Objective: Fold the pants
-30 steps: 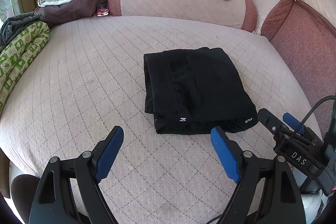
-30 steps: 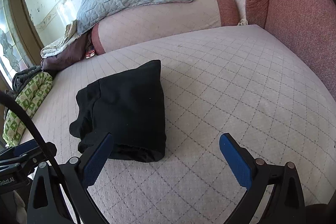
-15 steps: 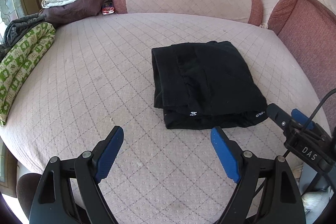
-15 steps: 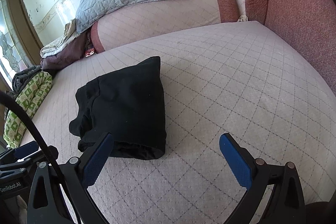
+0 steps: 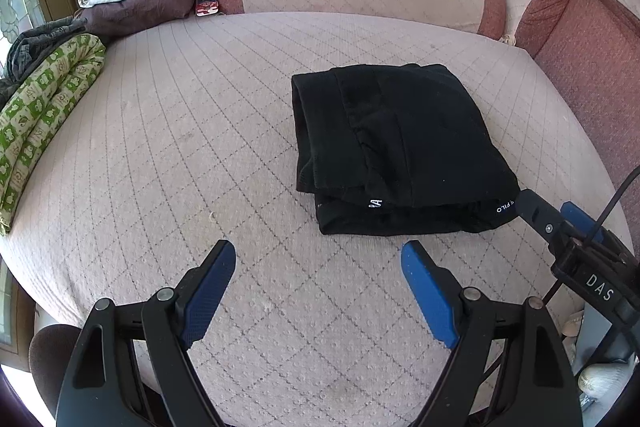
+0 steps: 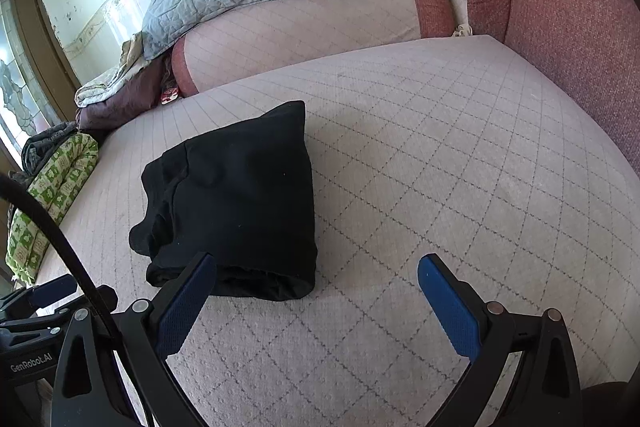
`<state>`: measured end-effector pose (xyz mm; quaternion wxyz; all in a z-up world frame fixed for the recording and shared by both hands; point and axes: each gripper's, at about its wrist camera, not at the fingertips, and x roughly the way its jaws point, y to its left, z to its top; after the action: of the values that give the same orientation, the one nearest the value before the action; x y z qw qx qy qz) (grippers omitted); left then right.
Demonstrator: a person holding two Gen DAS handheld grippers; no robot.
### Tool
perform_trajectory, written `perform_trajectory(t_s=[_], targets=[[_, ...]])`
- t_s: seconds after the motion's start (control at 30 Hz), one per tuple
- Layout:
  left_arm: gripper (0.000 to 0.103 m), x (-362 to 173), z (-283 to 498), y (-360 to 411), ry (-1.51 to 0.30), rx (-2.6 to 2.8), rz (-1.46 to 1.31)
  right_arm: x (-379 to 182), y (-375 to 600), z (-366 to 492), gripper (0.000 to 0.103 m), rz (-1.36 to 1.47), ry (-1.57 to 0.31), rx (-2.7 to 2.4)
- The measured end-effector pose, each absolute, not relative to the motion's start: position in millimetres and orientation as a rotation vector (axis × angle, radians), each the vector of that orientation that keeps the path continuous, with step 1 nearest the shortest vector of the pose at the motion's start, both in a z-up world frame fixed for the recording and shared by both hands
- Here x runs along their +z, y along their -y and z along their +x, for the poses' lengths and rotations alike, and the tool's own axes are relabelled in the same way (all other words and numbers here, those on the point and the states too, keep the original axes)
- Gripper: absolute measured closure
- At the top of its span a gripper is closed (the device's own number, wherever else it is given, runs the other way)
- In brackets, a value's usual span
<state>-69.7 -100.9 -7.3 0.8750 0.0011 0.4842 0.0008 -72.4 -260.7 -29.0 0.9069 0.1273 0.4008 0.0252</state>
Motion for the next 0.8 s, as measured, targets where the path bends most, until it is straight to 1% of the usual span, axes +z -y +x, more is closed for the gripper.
perform_trajectory(t_s=[0.43, 0.63, 0.7, 0.8], targets=[[0.019, -20.4, -65.1, 85.9, -1.039, 0.009, -0.048, -34.7, 258.7, -69.1, 0.000, 0.248, -0.845, 0.044], [0.019, -19.3, -36.6, 52.6, -1.039, -0.096, -0.279, -22.2, 276.0, -59.2, 0.000, 0.284, -0.848, 0.053], [0.019, -18.9, -21.6, 47.7, -1.017, -0.137, -0.324, -16.9, 287.7, -44.2, 0.000, 0.317, -0.861, 0.065], [0.019, -33.6, 17.1, 46.7, -1.046, -0.222, -0.385, -17.5, 298.5, -10.5, 0.000, 0.406, -0.911, 0.135]])
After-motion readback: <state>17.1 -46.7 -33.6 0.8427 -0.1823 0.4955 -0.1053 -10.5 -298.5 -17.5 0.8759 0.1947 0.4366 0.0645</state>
